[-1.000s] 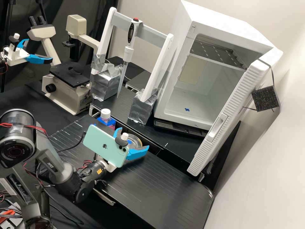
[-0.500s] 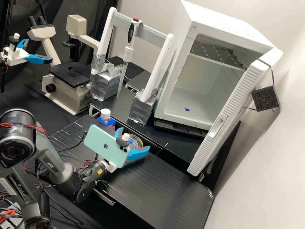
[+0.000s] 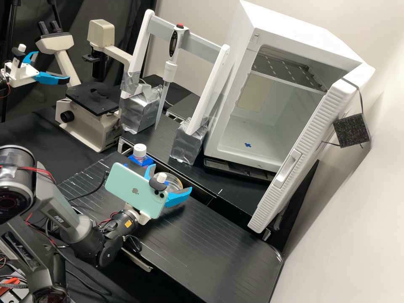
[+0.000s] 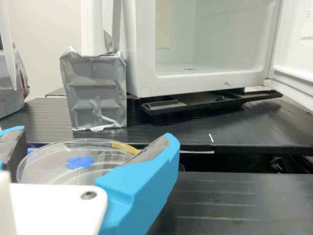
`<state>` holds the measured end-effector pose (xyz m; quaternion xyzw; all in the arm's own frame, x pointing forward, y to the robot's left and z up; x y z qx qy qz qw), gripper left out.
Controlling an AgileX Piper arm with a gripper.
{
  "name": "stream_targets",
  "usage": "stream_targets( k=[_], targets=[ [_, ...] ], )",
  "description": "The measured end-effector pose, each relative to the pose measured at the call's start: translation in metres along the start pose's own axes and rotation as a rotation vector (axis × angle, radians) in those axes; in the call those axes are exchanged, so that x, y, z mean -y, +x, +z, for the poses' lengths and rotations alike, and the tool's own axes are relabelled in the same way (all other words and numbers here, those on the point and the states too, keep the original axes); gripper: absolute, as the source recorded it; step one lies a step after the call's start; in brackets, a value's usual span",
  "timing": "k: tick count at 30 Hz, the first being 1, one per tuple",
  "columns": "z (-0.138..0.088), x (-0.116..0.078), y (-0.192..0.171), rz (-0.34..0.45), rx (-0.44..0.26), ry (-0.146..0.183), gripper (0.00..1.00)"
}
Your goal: Move the petri dish to the incubator
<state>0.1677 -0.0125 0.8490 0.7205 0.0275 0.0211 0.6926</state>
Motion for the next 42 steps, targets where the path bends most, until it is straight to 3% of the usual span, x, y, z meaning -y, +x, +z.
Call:
stream_targets(
  k=[9, 10, 14, 15, 25, 40, 41, 42],
  targets=[
    [0.004, 0.002, 0.002, -0.010, 0.005, 0.022, 0.00],
    [0.004, 0.002, 0.002, -0.011, 0.005, 0.023, 1.00],
    [0.004, 0.003, 0.002, -0.016, 0.000, 0.016, 1.00],
    [0.004, 0.002, 0.001, -0.013, 0.004, 0.017, 0.00],
    [0.003, -0.002, -0.007, 0.001, 0.005, -0.014, 0.00],
    [0.003, -0.005, -0.009, 0.011, 0.026, -0.014, 0.00],
    [0.003, -0.005, -0.009, 0.011, 0.026, -0.014, 1.00],
    [0.003, -0.005, -0.009, 0.011, 0.026, -0.014, 1.00]
  ],
)
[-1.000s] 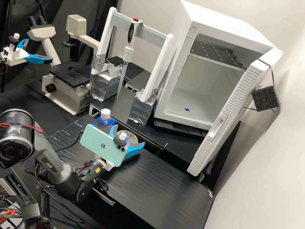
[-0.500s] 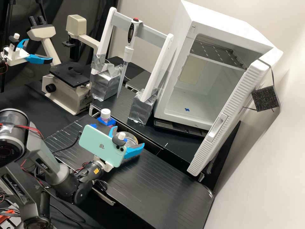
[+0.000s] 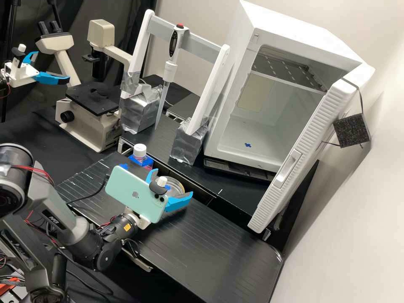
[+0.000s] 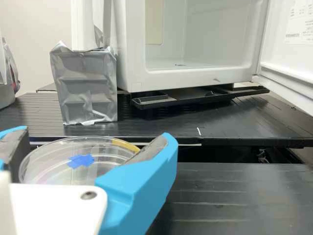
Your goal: Move the petri dish to the incubator
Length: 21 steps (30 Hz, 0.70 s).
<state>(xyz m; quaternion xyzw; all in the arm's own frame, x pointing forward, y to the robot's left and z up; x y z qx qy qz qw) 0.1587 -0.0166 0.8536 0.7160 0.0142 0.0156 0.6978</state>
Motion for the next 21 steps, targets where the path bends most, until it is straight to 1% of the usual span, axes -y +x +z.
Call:
stream_targets(
  k=[8, 11, 13, 14, 17, 21],
  targets=[
    [0.000, 0.000, 0.000, -0.002, 0.002, 0.001, 1.00],
    [0.001, 0.000, -0.001, -0.010, 0.002, -0.005, 1.00],
    [0.002, 0.001, -0.002, -0.010, 0.010, 0.000, 1.00],
    [0.002, 0.002, -0.005, -0.012, 0.013, 0.011, 1.00],
    [-0.001, 0.003, -0.008, -0.008, 0.010, 0.022, 1.00],
    [-0.003, 0.004, -0.011, -0.014, 0.003, 0.010, 1.00]
  ],
)
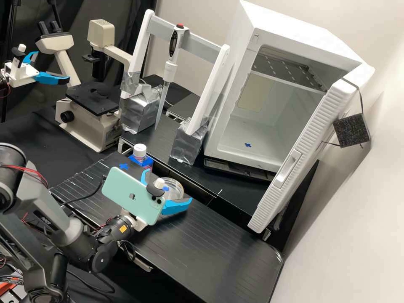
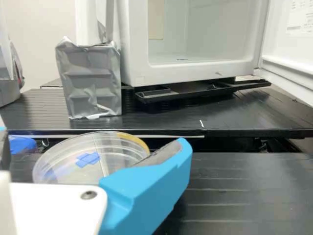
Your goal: Move the petri dish to the incubator
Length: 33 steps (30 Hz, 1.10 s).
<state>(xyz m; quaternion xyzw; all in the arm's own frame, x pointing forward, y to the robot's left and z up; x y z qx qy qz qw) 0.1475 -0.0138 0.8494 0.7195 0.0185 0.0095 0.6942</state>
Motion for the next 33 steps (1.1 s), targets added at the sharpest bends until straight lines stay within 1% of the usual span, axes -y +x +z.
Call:
stream_targets(
  k=[3, 10, 12, 14, 21, 22, 26, 32, 33],
  targets=[
    [-0.002, 0.001, -0.001, -0.010, -0.010, -0.013, 1.00],
    [0.000, 0.002, 0.000, -0.016, -0.003, -0.014, 1.00],
    [0.002, 0.003, 0.001, -0.024, 0.006, -0.006, 1.00],
    [0.004, 0.004, 0.001, -0.031, 0.012, -0.008, 1.00],
    [0.009, 0.006, 0.004, -0.040, 0.025, -0.036, 1.00],
    [0.009, 0.007, 0.005, -0.040, 0.024, -0.047, 1.00],
    [0.010, 0.008, 0.006, -0.044, 0.023, -0.042, 1.00],
    [0.011, 0.008, 0.007, -0.040, 0.028, -0.064, 1.00],
    [0.011, 0.008, 0.007, -0.042, 0.027, -0.070, 0.00]
  ],
)
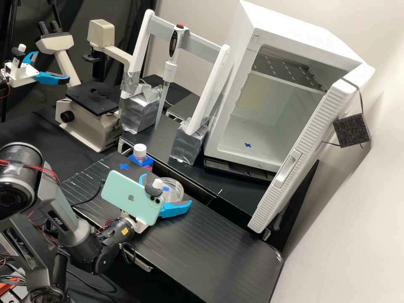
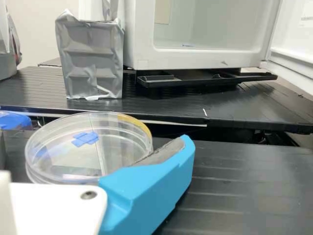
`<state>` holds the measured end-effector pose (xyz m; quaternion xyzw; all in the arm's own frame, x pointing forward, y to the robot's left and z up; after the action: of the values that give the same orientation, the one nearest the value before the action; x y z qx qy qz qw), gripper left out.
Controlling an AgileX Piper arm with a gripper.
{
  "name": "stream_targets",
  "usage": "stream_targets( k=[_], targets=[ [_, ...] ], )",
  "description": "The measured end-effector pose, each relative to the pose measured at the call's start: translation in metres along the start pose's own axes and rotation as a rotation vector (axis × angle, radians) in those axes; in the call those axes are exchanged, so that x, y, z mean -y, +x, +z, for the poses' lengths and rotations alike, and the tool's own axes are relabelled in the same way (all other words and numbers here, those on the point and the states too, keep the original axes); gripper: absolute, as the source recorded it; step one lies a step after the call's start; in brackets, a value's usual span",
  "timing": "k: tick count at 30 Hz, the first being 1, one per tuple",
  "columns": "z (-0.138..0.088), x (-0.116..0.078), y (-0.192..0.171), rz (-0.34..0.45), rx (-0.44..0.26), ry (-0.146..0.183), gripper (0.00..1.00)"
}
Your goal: Move the petri dish to the incubator
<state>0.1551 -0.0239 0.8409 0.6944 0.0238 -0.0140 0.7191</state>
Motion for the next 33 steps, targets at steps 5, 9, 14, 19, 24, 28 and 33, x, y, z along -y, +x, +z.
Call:
stream_targets(
  k=[5, 9, 14, 19, 24, 28, 33],
  targets=[
    [0.0013, -0.0003, 0.0010, 0.011, 0.008, 0.001, 0.00],
    [0.0015, -0.0010, 0.0010, 0.018, 0.009, -0.002, 0.00],
    [0.0020, -0.0007, 0.0014, 0.017, 0.010, 0.003, 0.00],
    [0.0025, -0.0006, 0.0016, 0.017, 0.012, 0.007, 0.00],
    [0.0012, -0.0001, 0.0021, 0.016, 0.002, 0.007, 0.00],
    [0.0009, 0.0000, 0.0022, 0.015, -0.001, 0.007, 0.00],
    [0.0009, 0.0000, 0.0022, 0.015, -0.001, 0.007, 0.00]
  ],
)
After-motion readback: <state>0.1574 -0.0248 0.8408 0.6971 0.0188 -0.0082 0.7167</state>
